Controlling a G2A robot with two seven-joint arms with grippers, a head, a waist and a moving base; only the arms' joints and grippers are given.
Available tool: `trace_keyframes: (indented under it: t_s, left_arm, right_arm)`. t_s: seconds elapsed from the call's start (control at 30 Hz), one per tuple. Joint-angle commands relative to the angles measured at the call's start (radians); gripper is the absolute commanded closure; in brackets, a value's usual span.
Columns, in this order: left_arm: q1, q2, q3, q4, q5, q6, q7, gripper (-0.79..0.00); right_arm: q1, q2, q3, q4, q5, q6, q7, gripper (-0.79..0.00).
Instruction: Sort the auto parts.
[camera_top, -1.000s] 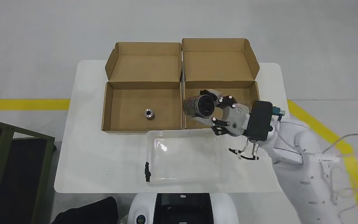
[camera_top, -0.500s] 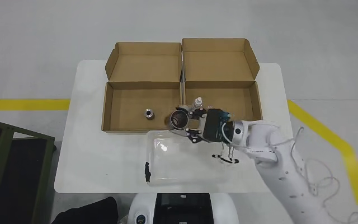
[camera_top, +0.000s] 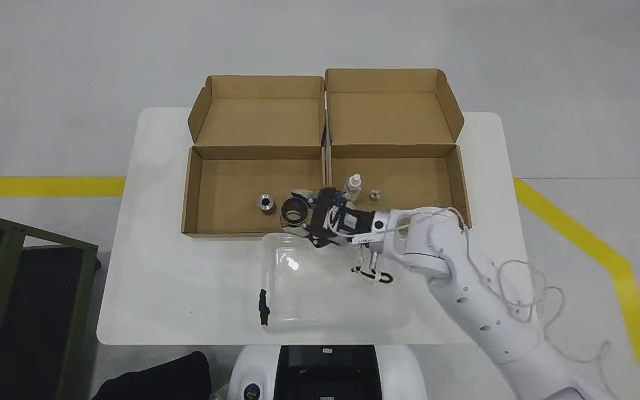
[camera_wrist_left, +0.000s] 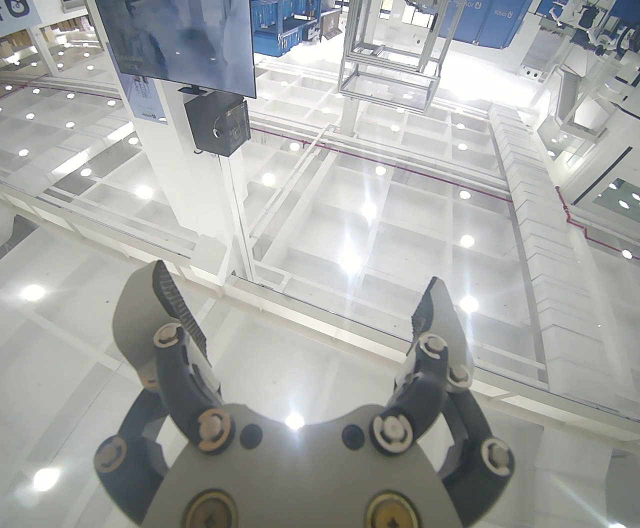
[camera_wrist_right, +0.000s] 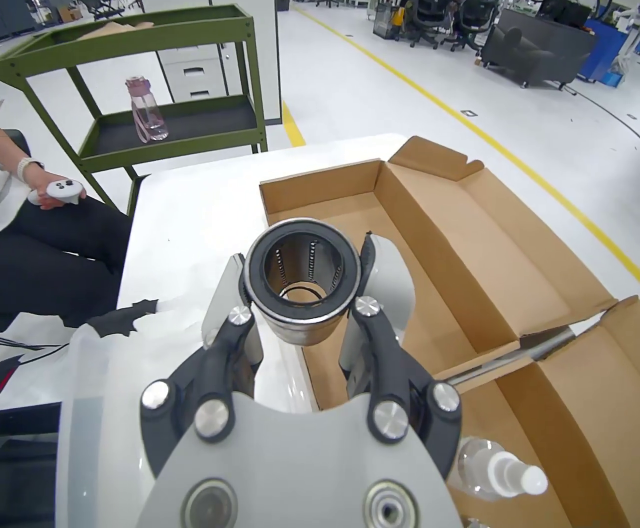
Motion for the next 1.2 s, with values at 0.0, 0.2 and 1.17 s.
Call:
trace_keyframes:
  t_s: [0.0, 0.2, 1.17]
  left_arm:
    - [0.000, 0.000, 0.000, 0.000, 0.000, 0.000, 0.000, -0.785]
    - [0.000, 0.000, 0.000, 0.000, 0.000, 0.000, 0.000, -0.785]
    - [0.000, 0.000, 0.000, 0.000, 0.000, 0.000, 0.000, -0.785]
  right_arm:
    - [0.024, -0.007, -0.019, 0.023, -0.012, 0.028, 0.012, 0.000]
    - [0.092, -0.034, -0.078, 0.110, -0.015, 0.093, 0.047, 0.000]
    - [0.263, -0.142, -0.235, 0.427, -0.023, 0.184, 0.140, -0.256]
